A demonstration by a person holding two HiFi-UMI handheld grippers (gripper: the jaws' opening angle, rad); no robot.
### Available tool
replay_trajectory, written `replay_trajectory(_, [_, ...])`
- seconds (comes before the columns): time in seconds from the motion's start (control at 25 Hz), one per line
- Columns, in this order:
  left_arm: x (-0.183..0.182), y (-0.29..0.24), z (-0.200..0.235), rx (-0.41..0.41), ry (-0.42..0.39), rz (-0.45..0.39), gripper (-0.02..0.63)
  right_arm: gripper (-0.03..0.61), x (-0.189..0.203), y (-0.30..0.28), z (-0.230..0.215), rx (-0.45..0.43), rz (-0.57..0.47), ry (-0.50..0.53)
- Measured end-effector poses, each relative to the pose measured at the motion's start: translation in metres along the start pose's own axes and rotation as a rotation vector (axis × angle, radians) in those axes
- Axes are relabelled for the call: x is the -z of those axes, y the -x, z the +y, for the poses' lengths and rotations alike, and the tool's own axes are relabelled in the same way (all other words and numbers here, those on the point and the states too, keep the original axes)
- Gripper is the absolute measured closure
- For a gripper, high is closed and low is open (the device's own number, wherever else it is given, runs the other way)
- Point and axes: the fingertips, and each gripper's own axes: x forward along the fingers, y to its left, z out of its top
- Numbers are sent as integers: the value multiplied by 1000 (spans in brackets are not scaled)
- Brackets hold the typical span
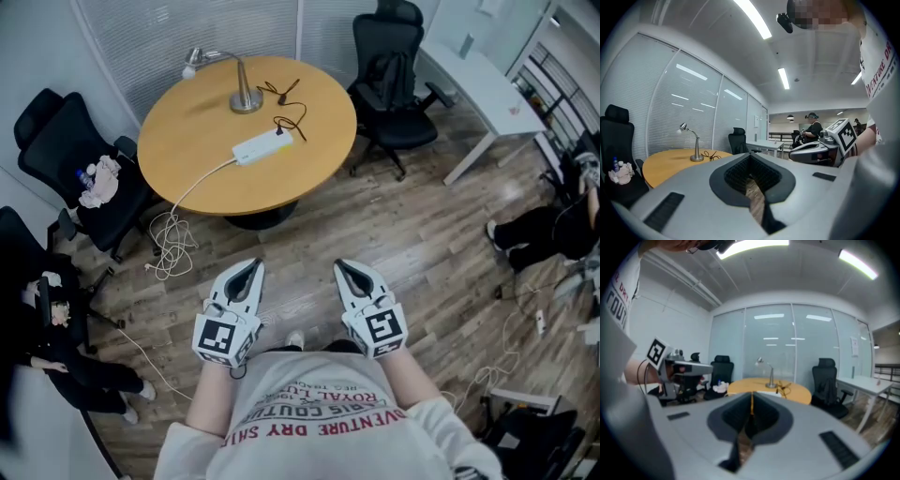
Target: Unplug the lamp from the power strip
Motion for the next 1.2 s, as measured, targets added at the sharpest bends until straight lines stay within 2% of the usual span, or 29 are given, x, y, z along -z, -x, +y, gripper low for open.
replay_trajectory(0.24, [9,-30,30,-37,31,12,586,549,-1,-48,-22,-41,17,1])
replay_trajectory(0.52, [13,-85,59,-145,28,15,586,549,-1,-110,-66,-152,3,9])
replay_trajectory(1.04, [-3,-239,89,-444,39,9,586,548,-20,-227,-221,-405,32,35])
replay_trajectory(1.2, [-2,-274,88,-484,45,25,586,548,-19,-246,-246,-470,46,45])
